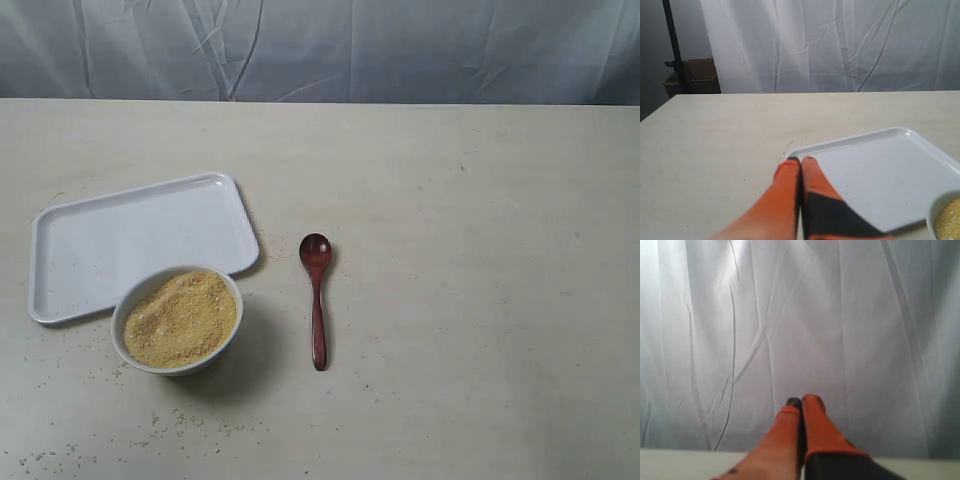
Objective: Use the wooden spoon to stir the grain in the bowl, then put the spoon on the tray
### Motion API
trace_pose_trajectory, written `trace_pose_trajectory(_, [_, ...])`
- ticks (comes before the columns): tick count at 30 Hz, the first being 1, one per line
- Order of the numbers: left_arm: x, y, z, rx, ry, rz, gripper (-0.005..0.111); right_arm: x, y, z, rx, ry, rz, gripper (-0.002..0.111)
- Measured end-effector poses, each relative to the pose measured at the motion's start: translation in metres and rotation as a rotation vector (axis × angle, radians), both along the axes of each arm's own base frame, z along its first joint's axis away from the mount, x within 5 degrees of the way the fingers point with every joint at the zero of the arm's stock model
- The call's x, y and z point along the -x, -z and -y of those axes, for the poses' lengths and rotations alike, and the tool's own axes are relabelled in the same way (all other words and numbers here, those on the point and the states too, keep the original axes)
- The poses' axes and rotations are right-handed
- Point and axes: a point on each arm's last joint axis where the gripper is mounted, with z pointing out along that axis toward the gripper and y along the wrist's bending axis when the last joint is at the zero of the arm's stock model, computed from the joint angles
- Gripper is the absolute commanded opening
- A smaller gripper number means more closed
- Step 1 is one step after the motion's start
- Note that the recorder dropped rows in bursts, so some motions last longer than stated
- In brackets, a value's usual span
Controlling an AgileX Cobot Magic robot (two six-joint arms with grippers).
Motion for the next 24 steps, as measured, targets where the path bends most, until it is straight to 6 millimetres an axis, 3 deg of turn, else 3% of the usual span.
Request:
trace_pose_trajectory(5, [0.000, 0.000, 0.000, 0.000, 0.000, 0.000, 0.000, -0.010, -0.028, -0.004, 0.037, -0.032, -0.336, -0.001])
trace_pose_trajectory(10, [0.000, 0.000, 0.000, 0.000, 0.000, 0.000, 0.000, -0.039, -0.045, -0.012, 0.066, -0.055, -0.700, -0.001])
trace_pose_trajectory(20, [0.000, 0.000, 0.000, 0.000, 0.000, 0.000, 0.000, -0.088, -0.016, -0.027, -0.008, -0.082, -1.092, -0.001])
trace_pose_trajectory(24, [0.000, 0.000, 0.000, 0.000, 0.000, 0.000, 0.000, -0.127, -0.004, -0.050, 0.012, -0.133, -1.318, -0.001])
